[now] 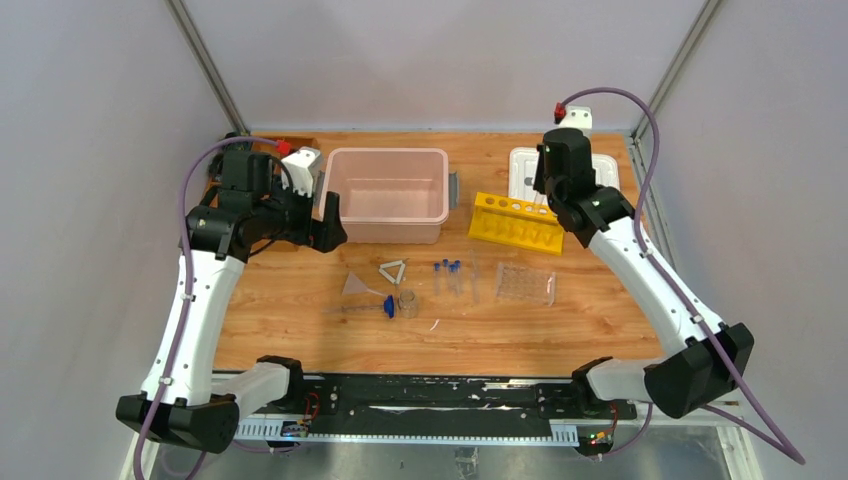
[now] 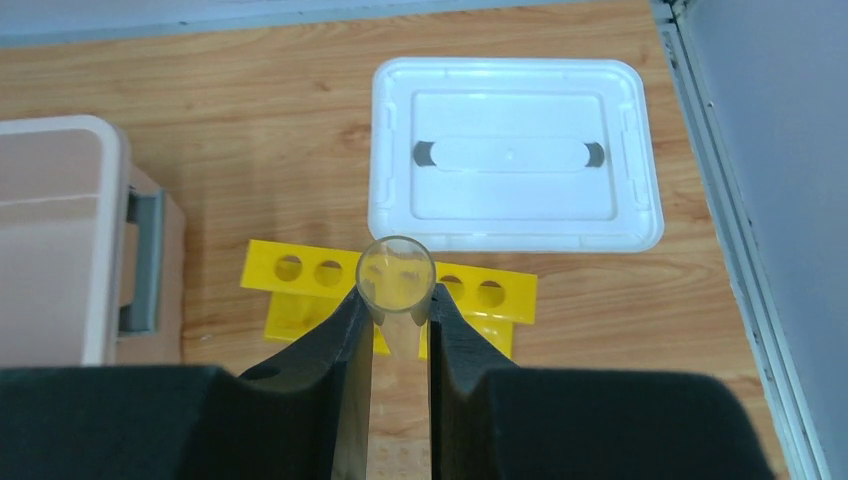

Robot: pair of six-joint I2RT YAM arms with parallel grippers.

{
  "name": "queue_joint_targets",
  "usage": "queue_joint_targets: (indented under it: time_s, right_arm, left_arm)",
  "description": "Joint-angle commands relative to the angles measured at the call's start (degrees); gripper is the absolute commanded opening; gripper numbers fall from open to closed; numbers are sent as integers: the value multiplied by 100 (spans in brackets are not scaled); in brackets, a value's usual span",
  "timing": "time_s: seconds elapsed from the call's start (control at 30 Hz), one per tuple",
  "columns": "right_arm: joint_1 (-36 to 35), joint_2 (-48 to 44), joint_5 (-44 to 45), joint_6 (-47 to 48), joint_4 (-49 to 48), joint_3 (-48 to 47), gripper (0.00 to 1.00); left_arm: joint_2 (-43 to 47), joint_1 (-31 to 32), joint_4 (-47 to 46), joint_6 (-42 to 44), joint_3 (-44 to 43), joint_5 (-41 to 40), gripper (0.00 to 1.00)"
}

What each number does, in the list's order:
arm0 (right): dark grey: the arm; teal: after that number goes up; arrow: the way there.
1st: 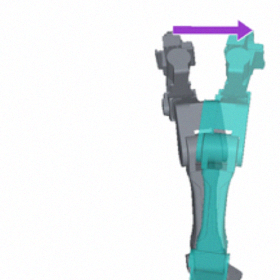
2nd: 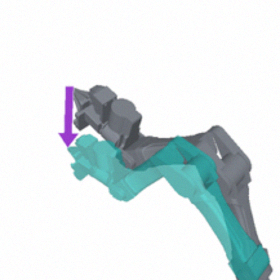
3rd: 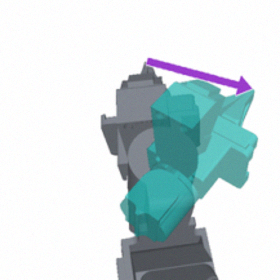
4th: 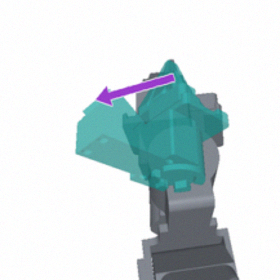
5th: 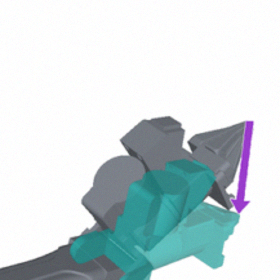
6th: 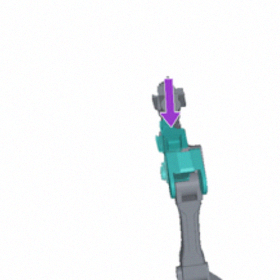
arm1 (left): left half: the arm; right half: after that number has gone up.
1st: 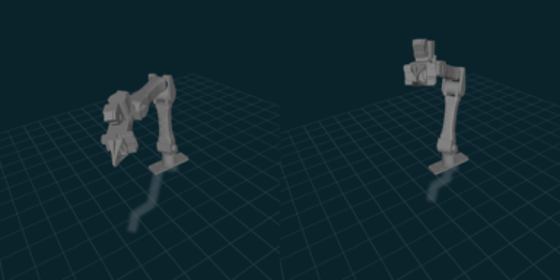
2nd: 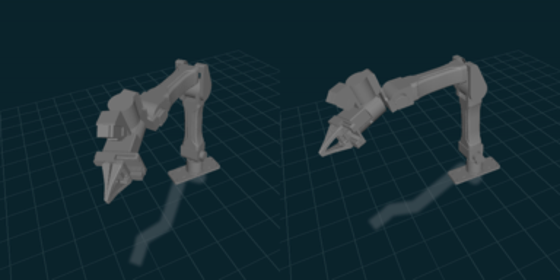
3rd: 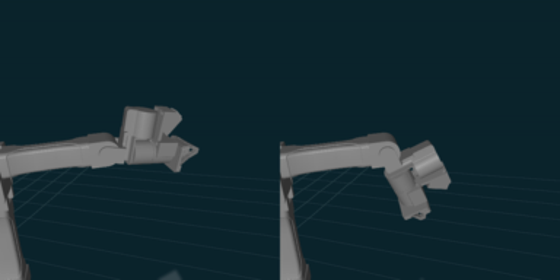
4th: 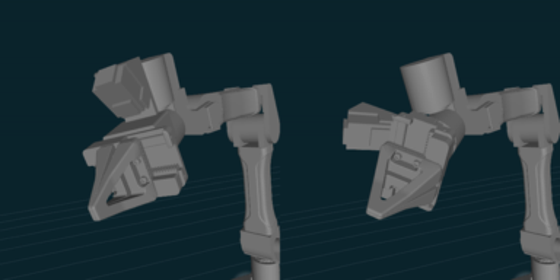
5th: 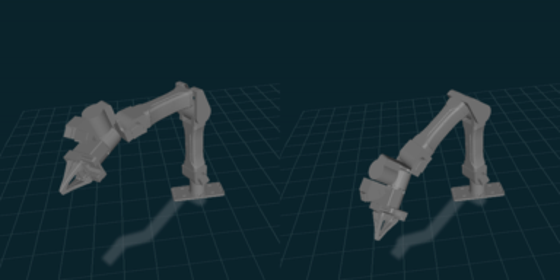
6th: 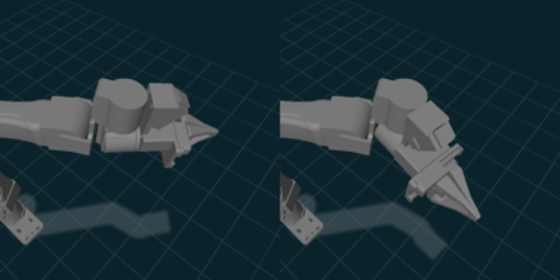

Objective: Organize the chemistry lab equipment

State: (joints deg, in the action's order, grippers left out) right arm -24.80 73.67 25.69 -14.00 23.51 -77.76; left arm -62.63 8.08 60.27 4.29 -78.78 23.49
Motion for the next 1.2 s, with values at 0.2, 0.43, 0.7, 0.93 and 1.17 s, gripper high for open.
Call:
queue_joint_targets:
  time_s: [0.2,0.43,0.7,0.93,1.17]
  right_arm:
    - [186,111,509,409,-1598,936,0]
    - [193,342,452,495,-1963,1031,0]
    - [186,555,550,516,-2211,1193,0]
    - [184,605,555,539,-2302,1366,0]
    - [187,656,612,571,-2593,1587,0]
  left_arm:
    - [-15,19,363,-107,-351,-700,100]
    - [24,19,371,24,-322,-612,100]
    - [-2,19,380,32,-283,-501,100]
    - [-21,19,380,45,-254,-482,100]
    - [-21,19,380,28,-249,-454,100]
